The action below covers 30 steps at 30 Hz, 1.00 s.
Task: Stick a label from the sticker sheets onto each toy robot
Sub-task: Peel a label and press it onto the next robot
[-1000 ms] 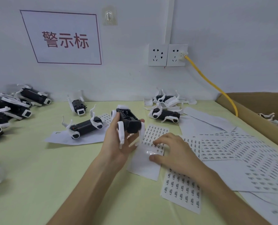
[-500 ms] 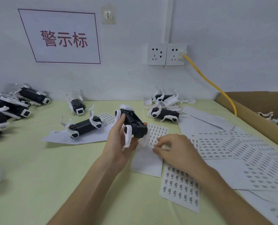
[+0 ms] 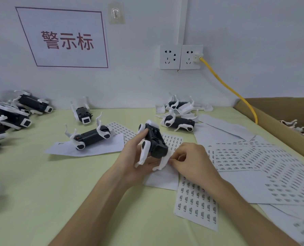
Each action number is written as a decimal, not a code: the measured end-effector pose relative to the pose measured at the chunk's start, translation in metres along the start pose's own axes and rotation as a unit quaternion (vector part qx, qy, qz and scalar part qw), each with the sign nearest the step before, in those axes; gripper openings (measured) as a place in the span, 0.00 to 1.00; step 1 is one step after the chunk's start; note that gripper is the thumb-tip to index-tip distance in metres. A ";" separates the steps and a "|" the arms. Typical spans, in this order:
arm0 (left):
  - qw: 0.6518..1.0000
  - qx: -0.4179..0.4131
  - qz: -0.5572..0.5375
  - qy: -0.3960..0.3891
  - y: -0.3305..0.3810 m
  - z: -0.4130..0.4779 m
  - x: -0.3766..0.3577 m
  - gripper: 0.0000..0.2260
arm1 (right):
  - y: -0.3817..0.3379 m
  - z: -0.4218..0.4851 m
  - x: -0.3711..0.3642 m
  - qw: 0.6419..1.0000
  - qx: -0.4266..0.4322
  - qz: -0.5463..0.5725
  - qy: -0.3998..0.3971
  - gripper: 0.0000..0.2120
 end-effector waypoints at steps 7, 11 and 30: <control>1.000 -0.014 0.012 -0.009 0.000 0.002 0.000 0.21 | 0.004 0.005 0.000 1.000 -0.028 0.009 -0.002 0.13; 1.000 -0.005 0.024 -0.012 -0.002 0.003 0.002 0.20 | 0.009 0.006 0.000 0.998 -0.051 0.027 0.005 0.15; 0.992 0.056 -0.099 -0.060 -0.005 0.009 0.000 0.23 | -0.007 0.009 0.027 0.975 -0.010 0.211 0.066 0.10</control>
Point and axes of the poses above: each hand's wrist, its own z-axis towards the middle knuckle, its own x-axis out of the back of the hand, y = z × x, the point moved 9 cm from there along z, towards the middle knuckle, and after that the axes turned 12 degrees about y, right-handed, at the moved point
